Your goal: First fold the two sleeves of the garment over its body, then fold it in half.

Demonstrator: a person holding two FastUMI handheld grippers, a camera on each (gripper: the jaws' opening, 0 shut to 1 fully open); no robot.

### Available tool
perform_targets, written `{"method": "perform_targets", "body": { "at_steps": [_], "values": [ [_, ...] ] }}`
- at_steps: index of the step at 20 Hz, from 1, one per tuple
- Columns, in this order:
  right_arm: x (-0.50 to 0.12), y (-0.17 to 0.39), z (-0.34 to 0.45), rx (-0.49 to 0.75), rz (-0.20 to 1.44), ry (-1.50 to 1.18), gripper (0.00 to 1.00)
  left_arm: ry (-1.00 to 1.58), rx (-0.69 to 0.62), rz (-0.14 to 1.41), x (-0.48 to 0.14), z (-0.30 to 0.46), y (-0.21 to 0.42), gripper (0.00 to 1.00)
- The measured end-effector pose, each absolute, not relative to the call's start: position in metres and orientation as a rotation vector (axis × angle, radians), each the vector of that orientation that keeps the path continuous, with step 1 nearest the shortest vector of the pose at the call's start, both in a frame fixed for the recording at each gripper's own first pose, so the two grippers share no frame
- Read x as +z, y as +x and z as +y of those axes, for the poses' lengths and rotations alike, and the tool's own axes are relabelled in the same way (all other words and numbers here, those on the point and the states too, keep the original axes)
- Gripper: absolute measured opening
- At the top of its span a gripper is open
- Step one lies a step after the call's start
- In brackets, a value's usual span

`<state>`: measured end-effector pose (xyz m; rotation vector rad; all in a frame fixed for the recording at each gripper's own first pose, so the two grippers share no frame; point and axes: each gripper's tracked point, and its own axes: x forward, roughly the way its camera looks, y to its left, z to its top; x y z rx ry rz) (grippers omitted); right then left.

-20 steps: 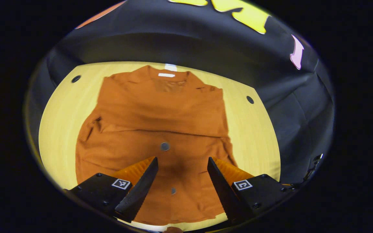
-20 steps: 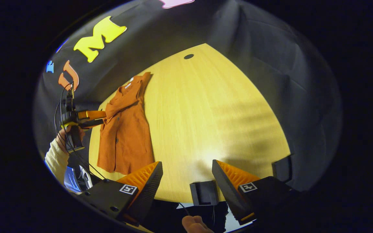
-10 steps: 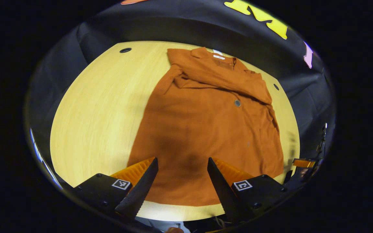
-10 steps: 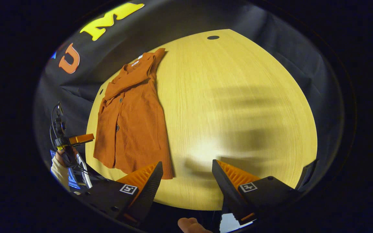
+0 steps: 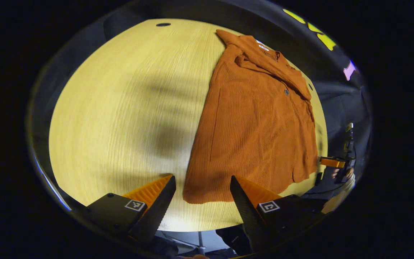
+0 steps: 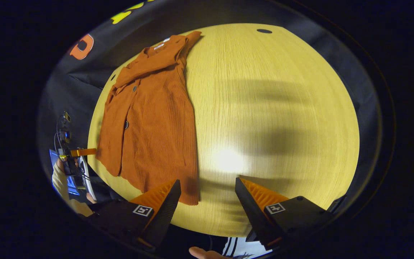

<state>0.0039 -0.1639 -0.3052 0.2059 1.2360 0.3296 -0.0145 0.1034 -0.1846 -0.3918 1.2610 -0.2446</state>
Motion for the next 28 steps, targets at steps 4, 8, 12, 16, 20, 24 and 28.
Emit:
{"method": "perform_targets", "body": {
  "at_steps": [4,8,12,16,20,24,28],
  "values": [
    [-0.307,0.006,-0.142,0.336,1.319,0.401,0.9,-0.535,-0.409,1.363,-0.178,0.095,-0.025,0.94],
    [-0.305,0.001,-0.125,0.396,1.379,0.509,0.93,-0.625,-0.495,1.423,-0.176,0.098,-0.033,0.88],
    [-0.313,-0.007,-0.123,0.437,1.382,0.355,0.84,-0.566,-0.491,1.432,-0.173,0.094,-0.025,0.82],
    [-0.319,-0.009,-0.11,0.441,1.383,0.322,0.67,-0.453,-0.46,1.422,-0.174,0.088,-0.026,0.82],
    [-0.319,-0.022,-0.083,0.495,1.399,0.422,0.54,-0.295,-0.391,1.448,-0.178,0.089,-0.021,0.81],
    [-0.323,-0.022,-0.07,0.51,1.361,0.435,0.48,-0.162,-0.356,1.465,-0.17,0.099,-0.017,0.81],
    [-0.327,-0.019,-0.08,0.489,1.369,0.438,0.3,-0.16,-0.326,1.467,-0.174,0.112,-0.016,0.78]
  ]
}}
